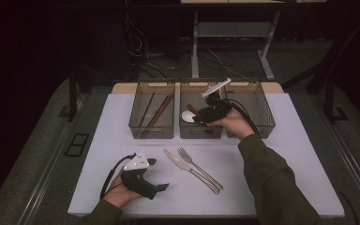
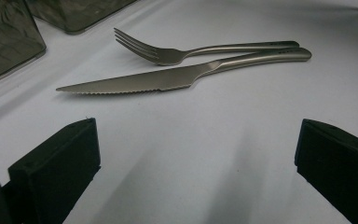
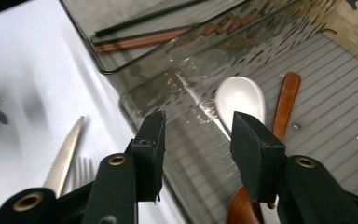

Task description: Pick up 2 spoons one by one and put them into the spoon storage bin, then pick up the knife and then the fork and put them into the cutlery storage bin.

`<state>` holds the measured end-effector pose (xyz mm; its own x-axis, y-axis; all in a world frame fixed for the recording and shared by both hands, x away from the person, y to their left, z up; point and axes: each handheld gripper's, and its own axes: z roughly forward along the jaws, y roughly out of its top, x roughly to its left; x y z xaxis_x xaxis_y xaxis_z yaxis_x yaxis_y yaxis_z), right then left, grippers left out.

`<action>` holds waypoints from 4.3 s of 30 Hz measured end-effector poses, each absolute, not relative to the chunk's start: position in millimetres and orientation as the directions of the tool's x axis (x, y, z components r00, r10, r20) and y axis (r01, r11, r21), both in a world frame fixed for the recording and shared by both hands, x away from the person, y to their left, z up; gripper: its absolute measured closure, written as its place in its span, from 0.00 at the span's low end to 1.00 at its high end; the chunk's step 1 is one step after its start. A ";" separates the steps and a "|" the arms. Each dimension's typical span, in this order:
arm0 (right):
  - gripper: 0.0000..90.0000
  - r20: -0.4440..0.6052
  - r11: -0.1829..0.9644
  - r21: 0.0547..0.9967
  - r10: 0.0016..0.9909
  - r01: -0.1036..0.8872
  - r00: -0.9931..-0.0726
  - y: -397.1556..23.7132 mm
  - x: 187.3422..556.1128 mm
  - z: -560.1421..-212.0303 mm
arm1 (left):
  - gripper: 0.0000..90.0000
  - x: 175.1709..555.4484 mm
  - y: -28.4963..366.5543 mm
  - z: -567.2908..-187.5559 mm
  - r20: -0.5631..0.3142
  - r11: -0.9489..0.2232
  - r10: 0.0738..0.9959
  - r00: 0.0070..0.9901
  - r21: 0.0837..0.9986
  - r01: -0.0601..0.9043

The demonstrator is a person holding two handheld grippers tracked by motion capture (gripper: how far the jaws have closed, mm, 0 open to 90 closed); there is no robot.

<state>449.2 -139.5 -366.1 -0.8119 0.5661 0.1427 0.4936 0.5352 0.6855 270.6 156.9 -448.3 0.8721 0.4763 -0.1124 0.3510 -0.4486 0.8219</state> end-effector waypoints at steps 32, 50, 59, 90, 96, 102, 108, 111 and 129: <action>0.59 0.158 0.493 0.731 0.549 0.471 -0.821 -178.5 365.9 -360.4 | 0.00 268.7 157.4 -448.2 -0.112 -0.448 0.486 0.867 0.819 0.357; 0.88 0.185 0.522 0.713 0.503 0.467 -0.844 -184.0 322.7 -385.8 | 0.00 268.8 158.0 -448.3 -0.106 -0.453 0.485 0.868 0.818 0.353; 0.88 0.181 0.564 0.679 0.492 0.470 -0.852 -180.6 314.2 -393.3 | 0.00 268.2 158.5 -447.5 -0.102 -0.454 0.487 0.868 0.819 0.351; 0.99 0.139 0.708 0.561 0.431 0.430 -0.892 -160.7 281.9 -430.1 | 0.00 266.7 159.3 -446.9 -0.106 -0.449 0.491 0.865 0.819 0.356; 1.00 0.128 0.705 0.549 0.460 0.449 -0.879 -160.9 282.2 -431.4 | 0.00 266.7 158.6 -447.1 -0.104 -0.452 0.487 0.867 0.819 0.352; 1.00 0.109 0.713 0.539 0.469 0.449 -0.876 -154.7 278.8 -432.5 | 0.00 266.6 158.3 -447.2 -0.104 -0.452 0.488 0.867 0.819 0.353; 1.00 0.102 0.726 0.526 0.464 0.443 -0.880 -151.6 277.9 -434.4 | 0.00 266.6 159.1 -446.9 -0.104 -0.452 0.489 0.866 0.819 0.353; 1.00 0.102 0.725 0.526 0.465 0.445 -0.879 -152.0 278.5 -434.4 | 0.00 266.5 159.1 -446.9 -0.104 -0.452 0.489 0.866 0.819 0.353; 1.00 0.090 0.688 0.534 0.530 0.491 -0.843 -170.3 298.4 -434.5 | 0.00 266.8 158.7 -447.2 -0.103 -0.453 0.486 0.868 0.819 0.351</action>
<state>298.4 -170.3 -434.5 -0.8429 0.5305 0.0903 0.4906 0.6885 0.5342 266.8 158.7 -447.2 0.8678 0.4860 -0.1032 0.3513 -0.4532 0.8193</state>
